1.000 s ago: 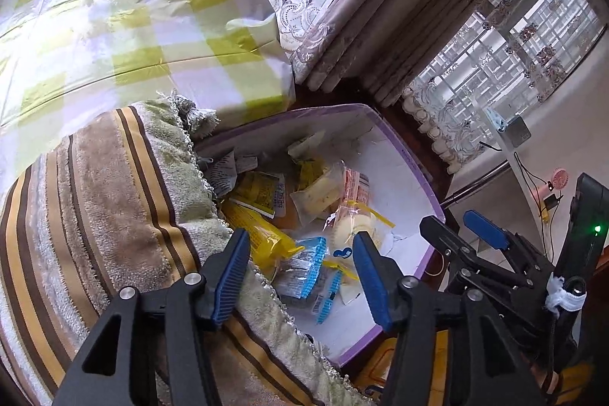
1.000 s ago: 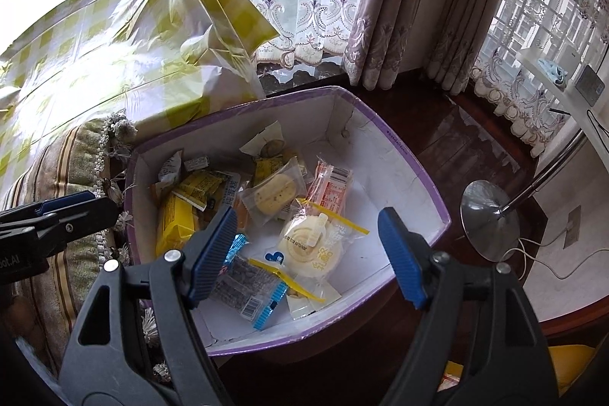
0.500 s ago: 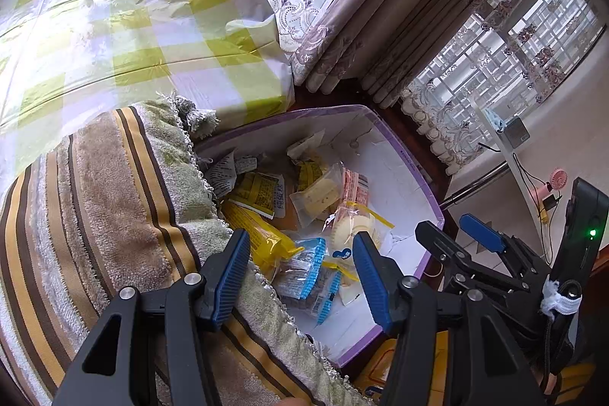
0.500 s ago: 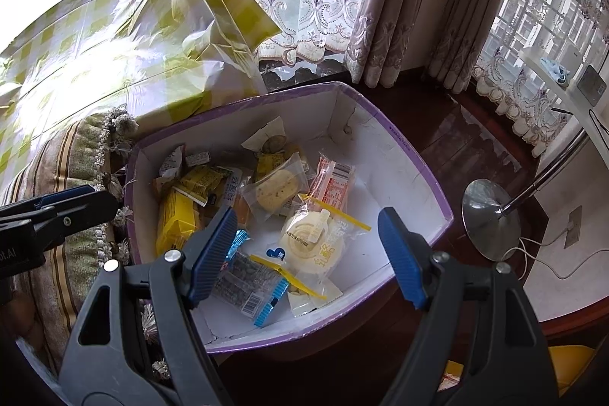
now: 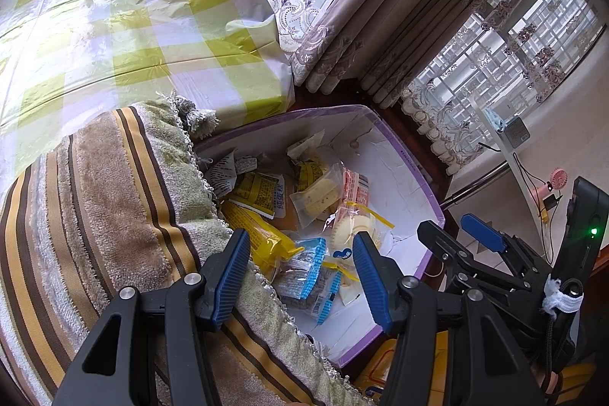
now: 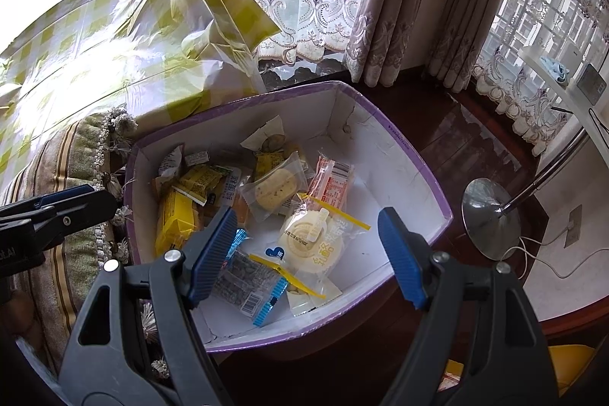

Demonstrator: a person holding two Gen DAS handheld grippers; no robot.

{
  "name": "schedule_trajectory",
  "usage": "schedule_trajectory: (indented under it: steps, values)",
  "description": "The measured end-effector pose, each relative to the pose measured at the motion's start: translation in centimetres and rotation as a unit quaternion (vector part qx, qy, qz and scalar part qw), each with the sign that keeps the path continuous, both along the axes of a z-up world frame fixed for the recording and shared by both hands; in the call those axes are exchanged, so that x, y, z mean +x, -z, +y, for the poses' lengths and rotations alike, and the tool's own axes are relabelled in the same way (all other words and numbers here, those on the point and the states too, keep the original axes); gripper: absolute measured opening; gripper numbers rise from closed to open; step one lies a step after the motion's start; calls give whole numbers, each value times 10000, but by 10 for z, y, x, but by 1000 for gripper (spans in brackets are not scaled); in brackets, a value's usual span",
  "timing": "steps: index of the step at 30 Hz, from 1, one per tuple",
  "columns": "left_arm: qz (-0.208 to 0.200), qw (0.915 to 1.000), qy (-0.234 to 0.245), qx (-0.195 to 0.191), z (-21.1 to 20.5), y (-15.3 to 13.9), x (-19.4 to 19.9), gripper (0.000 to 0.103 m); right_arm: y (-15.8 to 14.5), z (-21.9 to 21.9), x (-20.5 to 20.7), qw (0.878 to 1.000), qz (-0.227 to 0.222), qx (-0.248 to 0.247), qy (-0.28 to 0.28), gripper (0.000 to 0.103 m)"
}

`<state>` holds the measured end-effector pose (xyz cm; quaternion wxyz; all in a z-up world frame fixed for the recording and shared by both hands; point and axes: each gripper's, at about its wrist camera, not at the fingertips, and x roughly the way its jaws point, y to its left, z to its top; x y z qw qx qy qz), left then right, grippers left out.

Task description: Organize snacks

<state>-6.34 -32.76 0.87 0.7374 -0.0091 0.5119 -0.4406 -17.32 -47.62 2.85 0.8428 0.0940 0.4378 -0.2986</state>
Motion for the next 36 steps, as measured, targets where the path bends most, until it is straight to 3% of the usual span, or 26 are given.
schedule_trajectory:
  steps: [36]
  values:
    - [-77, 10000, 38, 3, -3, -1, -1, 60, 2, 0, 0, 10000, 6, 22, 28, 79]
